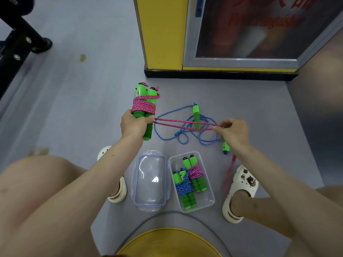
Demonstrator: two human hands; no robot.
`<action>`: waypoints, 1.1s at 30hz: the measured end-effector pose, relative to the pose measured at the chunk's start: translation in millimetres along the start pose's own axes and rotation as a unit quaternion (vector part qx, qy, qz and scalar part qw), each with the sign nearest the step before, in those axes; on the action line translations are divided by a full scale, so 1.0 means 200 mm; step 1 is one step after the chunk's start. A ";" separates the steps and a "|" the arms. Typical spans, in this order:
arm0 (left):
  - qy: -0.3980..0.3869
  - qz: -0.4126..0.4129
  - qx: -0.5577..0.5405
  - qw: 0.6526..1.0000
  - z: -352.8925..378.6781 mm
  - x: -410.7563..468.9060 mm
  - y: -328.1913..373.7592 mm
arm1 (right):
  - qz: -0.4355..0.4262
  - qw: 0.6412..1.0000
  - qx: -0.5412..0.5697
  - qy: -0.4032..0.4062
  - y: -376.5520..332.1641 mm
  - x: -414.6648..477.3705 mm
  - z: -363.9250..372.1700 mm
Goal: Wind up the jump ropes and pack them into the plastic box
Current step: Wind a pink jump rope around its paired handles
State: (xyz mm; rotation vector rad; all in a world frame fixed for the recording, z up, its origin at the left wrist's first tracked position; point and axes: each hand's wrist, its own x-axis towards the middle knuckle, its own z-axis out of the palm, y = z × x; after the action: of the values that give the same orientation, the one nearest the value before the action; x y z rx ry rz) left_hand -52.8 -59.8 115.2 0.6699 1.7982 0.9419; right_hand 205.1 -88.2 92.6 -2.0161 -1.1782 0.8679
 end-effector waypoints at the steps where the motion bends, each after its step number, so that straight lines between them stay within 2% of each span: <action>1: 0.001 -0.002 0.000 1.000 0.00 0.00 0.00 | -0.018 0.999 -0.040 -0.003 0.00 -0.01 0.00; 5: -0.008 -0.004 0.004 1.000 0.00 0.00 -0.01 | -0.068 0.970 -0.232 0.018 0.00 -0.05 -0.01; 8: -0.009 0.009 0.011 1.000 0.00 0.00 -0.02 | -0.101 0.960 -0.261 0.011 -0.01 -0.05 -0.02; 10: -0.007 0.013 0.011 1.000 0.00 0.00 -0.01 | -0.106 0.972 -0.210 -0.023 -0.01 -0.05 -0.01; 13: -0.010 0.010 0.003 1.000 0.00 0.00 -0.01 | -0.071 0.992 -0.101 -0.041 -0.01 -0.04 -0.01; 15: -0.016 0.011 0.007 1.000 0.00 0.00 -0.02 | -0.019 0.998 -0.018 -0.058 -0.02 -0.04 0.00; 18: -0.017 0.011 0.012 1.000 0.01 0.00 -0.02 | 0.072 0.988 0.076 -0.116 -0.02 -0.03 0.01; 20: -0.020 0.009 0.005 1.000 0.00 -0.01 -0.02 | 0.058 0.988 0.007 -0.143 -0.01 -0.04 0.01; 21: -0.028 0.006 0.002 1.000 0.00 -0.01 -0.01 | 0.024 0.984 -0.096 -0.151 0.00 -0.04 0.00; 23: -0.067 -0.008 -0.015 0.998 0.00 -0.03 0.00 | -0.024 0.946 -0.288 -0.145 0.01 -0.05 0.00; 24: -0.094 -0.019 -0.025 0.995 0.01 -0.06 0.00 | -0.027 0.940 -0.306 -0.147 0.01 -0.06 0.01; 28: -0.193 -0.067 -0.028 0.979 0.06 -0.15 0.01 | -0.027 0.969 -0.119 -0.213 -0.07 -0.10 0.06; 33: -0.289 -0.060 -0.002 0.955 0.14 -0.23 -0.01 | -0.007 0.947 0.069 -0.313 -0.16 -0.16 0.14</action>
State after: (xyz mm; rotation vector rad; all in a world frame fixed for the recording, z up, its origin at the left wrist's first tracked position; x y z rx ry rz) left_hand -9.8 -88.6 131.2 0.7329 1.2964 0.5852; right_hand 155.2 -98.1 108.8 -1.6563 -1.4045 1.6107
